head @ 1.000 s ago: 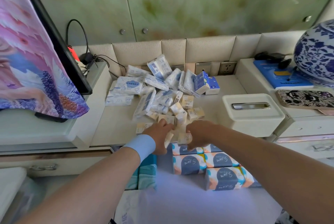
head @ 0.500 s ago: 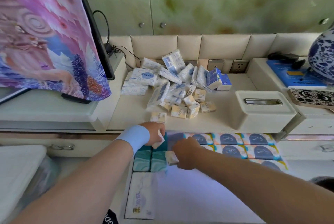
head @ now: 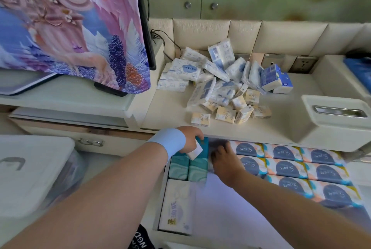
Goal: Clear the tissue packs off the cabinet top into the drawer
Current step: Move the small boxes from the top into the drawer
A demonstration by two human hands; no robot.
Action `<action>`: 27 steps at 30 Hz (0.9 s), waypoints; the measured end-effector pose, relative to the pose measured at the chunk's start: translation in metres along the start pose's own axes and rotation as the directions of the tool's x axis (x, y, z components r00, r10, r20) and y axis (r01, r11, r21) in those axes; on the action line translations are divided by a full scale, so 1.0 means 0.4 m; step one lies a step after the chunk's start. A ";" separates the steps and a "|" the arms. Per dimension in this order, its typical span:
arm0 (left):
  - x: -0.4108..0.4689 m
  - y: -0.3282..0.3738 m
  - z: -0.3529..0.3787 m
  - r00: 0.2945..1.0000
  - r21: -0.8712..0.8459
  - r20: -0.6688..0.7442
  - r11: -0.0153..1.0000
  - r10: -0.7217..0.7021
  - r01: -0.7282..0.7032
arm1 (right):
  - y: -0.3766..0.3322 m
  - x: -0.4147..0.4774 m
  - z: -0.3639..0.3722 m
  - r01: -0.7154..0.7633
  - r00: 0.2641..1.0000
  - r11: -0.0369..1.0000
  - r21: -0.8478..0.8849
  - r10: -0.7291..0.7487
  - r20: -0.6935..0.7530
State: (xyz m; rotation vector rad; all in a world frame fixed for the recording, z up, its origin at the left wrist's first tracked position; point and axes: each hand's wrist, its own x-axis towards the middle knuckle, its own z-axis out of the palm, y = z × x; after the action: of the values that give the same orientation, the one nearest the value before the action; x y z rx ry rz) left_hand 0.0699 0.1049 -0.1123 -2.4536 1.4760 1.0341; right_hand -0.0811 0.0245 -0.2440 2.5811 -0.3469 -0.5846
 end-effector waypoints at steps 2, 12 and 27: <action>0.013 0.003 0.016 0.999 -0.048 -0.031 0.999 0.021 -0.022 | 0.008 0.000 0.013 0.003 0.997 0.994 0.109 0.006 -0.079; 0.057 0.070 0.099 0.999 -0.244 -0.039 0.969 0.020 -0.029 | 0.048 -0.081 -0.012 0.056 0.910 0.722 0.690 0.248 -0.333; 0.059 0.059 0.134 0.994 0.351 0.074 0.931 0.074 -0.096 | 0.005 -0.072 0.003 0.218 0.975 0.965 -0.145 -0.222 -0.016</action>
State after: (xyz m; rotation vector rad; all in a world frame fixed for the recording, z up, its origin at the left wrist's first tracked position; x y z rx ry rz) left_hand 0.0313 0.0967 -0.1613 -2.1076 1.6005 0.7637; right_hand -0.1073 0.0321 -0.2341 2.5037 -0.0054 -0.6206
